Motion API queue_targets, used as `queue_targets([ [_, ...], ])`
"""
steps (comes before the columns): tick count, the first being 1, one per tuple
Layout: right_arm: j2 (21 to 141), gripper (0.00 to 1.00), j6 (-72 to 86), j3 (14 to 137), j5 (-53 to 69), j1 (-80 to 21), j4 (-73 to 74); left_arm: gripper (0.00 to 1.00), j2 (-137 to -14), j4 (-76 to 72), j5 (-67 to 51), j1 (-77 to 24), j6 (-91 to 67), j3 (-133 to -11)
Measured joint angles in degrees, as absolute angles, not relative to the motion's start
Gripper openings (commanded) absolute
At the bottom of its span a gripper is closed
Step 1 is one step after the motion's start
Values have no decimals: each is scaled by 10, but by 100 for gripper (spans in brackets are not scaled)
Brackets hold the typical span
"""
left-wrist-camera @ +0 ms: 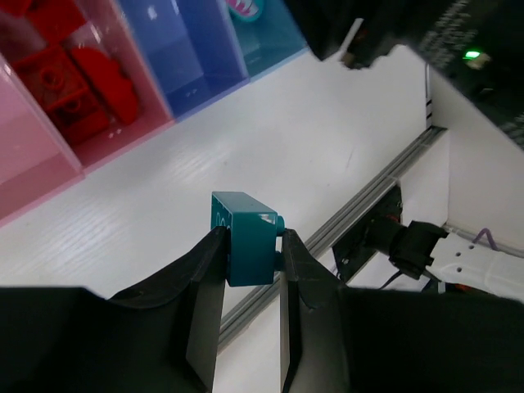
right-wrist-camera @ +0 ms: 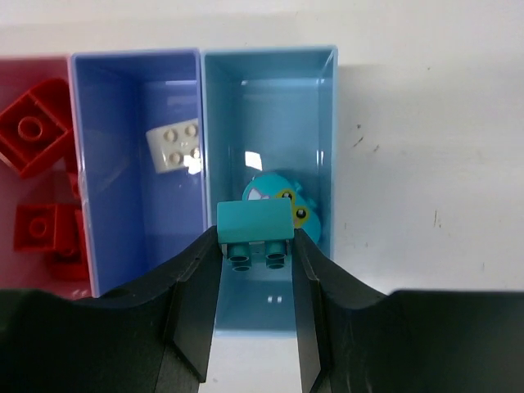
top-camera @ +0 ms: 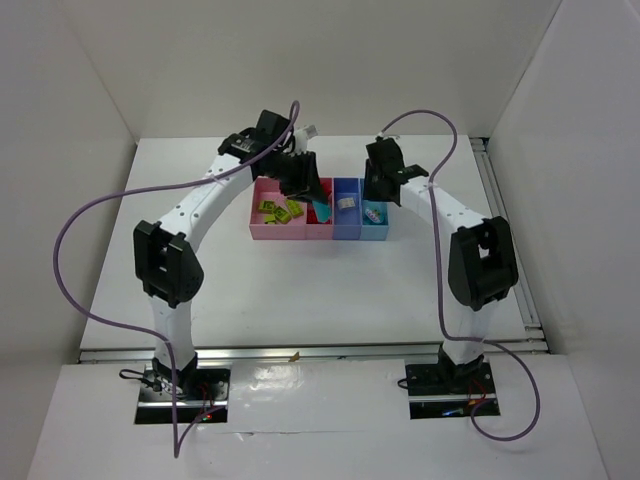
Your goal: Sort the legos into containers by color
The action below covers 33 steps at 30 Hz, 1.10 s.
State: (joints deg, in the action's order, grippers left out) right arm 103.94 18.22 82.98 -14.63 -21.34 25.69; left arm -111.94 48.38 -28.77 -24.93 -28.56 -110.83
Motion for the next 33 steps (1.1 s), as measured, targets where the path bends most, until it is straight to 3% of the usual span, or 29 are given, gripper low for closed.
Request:
queue_targets([
  [4,1076,41,183,860,-146,-200,250,0,-1141,478,-289,-257,-292,-1159],
  [5,1084,52,184,868,-145,-196,249,0,-1148,474,-289,-260,-294,-1167],
  [9,1119,66,186,906,-142,-189,248,0,-1164,473,-288,-262,-304,-1173],
  [16,1112,66,186,901,-155,-184,246,0,-1193,473,-291,-264,-305,-1185],
  [26,859,67,212,734,-250,-124,235,0,-1289,367,-299,-292,-365,-1270],
  [33,778,67,229,693,-279,-122,249,0,-1401,263,-299,-309,-425,-1351],
])
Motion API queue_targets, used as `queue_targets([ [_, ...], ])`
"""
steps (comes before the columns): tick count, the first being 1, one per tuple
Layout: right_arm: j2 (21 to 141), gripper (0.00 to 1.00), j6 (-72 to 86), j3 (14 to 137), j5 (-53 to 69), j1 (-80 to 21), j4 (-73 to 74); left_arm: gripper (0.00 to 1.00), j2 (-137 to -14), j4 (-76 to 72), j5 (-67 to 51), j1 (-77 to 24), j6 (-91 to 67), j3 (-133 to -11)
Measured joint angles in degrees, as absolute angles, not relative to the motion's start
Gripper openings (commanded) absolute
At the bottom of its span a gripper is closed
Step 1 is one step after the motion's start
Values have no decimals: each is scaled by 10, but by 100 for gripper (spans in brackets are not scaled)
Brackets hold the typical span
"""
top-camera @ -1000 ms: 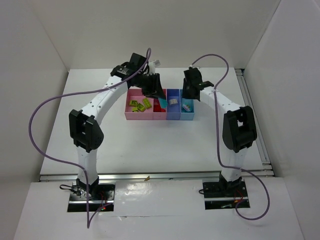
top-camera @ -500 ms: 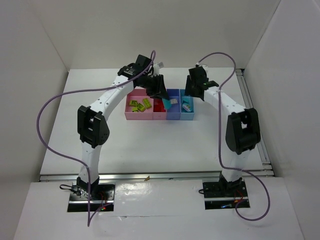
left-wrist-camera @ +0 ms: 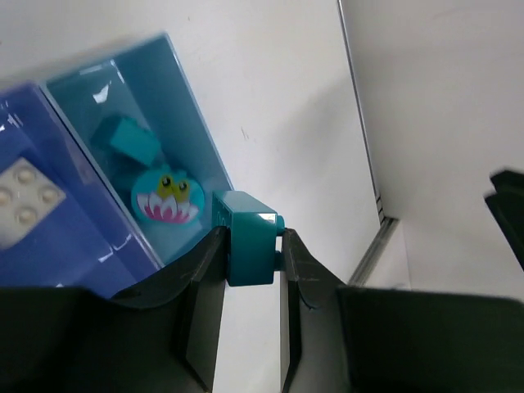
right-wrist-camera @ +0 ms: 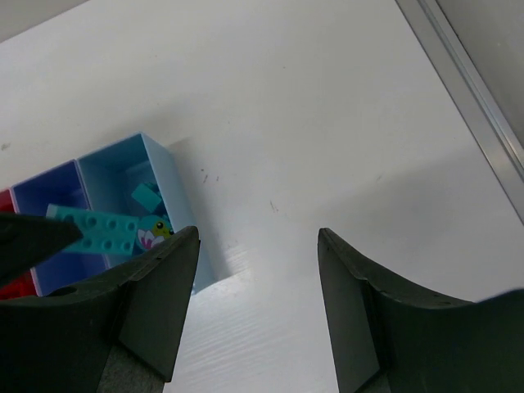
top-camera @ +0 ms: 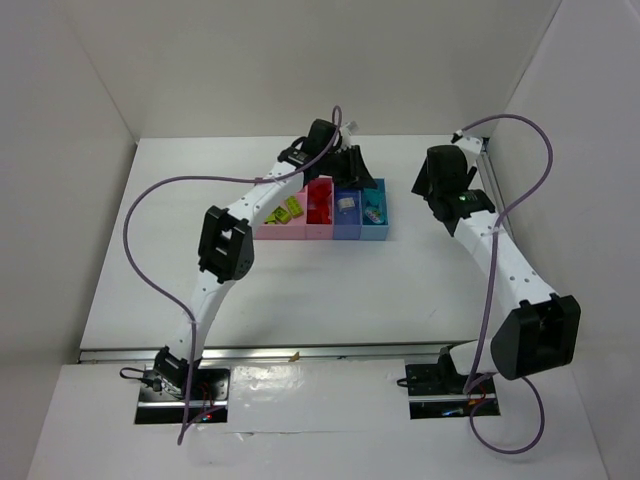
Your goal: Sort the legos into containers by color
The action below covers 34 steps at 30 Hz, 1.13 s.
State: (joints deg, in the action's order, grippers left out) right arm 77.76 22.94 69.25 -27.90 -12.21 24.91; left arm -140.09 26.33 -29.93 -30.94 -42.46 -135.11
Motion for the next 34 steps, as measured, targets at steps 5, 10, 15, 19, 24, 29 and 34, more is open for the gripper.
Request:
queue_targets([
  [5,765,67,236,676,-279,-119,267,66,-1446,227,-296,-308,-453,-1377],
  [10,765,67,240,667,-278,-113,276,100,-1455,212,-299,-306,-470,-1378],
  [15,765,96,245,667,-277,-107,280,100,-1454,193,-307,-306,-474,-1378],
  [19,766,100,248,667,-275,-103,282,100,-1432,194,-319,-306,-461,-1362],
  [24,767,100,272,668,-285,-97,293,100,-1298,216,-319,-302,-418,-1255],
  [29,766,100,287,668,-306,-95,300,100,-1099,226,-291,-287,-358,-1146],
  [34,750,100,294,668,-313,-90,308,100,-933,236,-239,-262,-314,-1060],
])
